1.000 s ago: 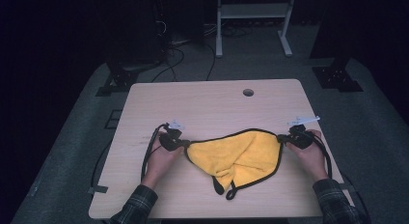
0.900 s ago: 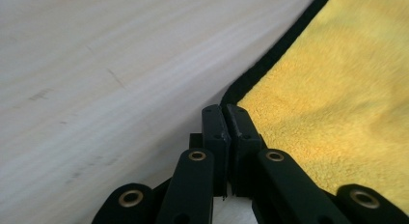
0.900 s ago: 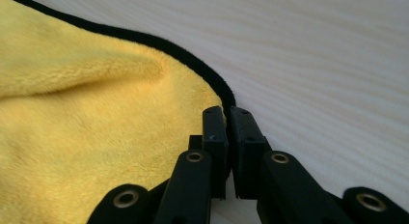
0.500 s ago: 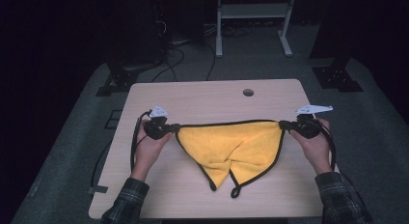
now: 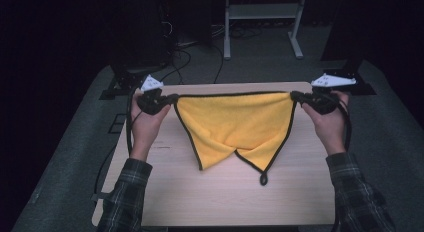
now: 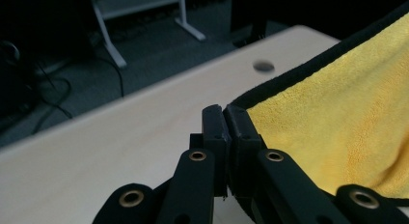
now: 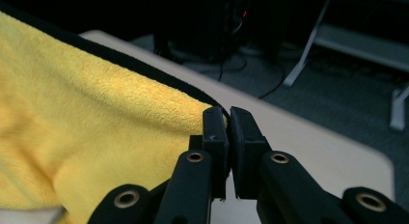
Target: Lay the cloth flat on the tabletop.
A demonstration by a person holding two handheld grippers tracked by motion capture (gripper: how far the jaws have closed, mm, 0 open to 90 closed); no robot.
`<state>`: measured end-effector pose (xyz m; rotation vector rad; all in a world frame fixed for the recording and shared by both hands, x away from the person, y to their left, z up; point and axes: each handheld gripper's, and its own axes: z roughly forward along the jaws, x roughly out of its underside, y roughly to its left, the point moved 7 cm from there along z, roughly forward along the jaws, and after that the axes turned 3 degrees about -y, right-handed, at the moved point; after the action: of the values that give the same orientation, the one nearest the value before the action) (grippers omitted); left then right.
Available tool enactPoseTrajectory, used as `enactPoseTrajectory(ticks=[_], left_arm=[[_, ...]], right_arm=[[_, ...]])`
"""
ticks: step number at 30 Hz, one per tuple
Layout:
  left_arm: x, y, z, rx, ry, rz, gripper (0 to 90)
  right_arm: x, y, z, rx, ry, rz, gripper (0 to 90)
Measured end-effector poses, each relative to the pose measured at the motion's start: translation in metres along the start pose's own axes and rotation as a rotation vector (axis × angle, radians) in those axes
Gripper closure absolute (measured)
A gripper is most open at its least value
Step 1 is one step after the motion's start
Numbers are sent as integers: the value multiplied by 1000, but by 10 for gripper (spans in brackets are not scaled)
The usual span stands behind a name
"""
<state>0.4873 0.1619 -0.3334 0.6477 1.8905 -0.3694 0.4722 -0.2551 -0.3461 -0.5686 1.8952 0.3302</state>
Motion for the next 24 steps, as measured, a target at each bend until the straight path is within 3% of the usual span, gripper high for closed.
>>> enactPoseTrajectory(ticks=[5,8,12,18,24], left_arm=[[-53,5,-19,-37,-113,39,874],[-63,2,-30,-42,-148,60,875],[-49,-2,-30,-23,-133,55,874],[-9,-10,-18,19,-71,32,874],[17,-12,-15,54,-52,-9,874]], right_arm=[[-54,-6,-15,47,-133,-25,851],[-70,-4,-26,48,-185,-38,850],[-61,-1,-28,32,-180,-40,850],[-13,3,-13,-7,-107,-6,850],[12,10,-13,-40,-89,11,850]])
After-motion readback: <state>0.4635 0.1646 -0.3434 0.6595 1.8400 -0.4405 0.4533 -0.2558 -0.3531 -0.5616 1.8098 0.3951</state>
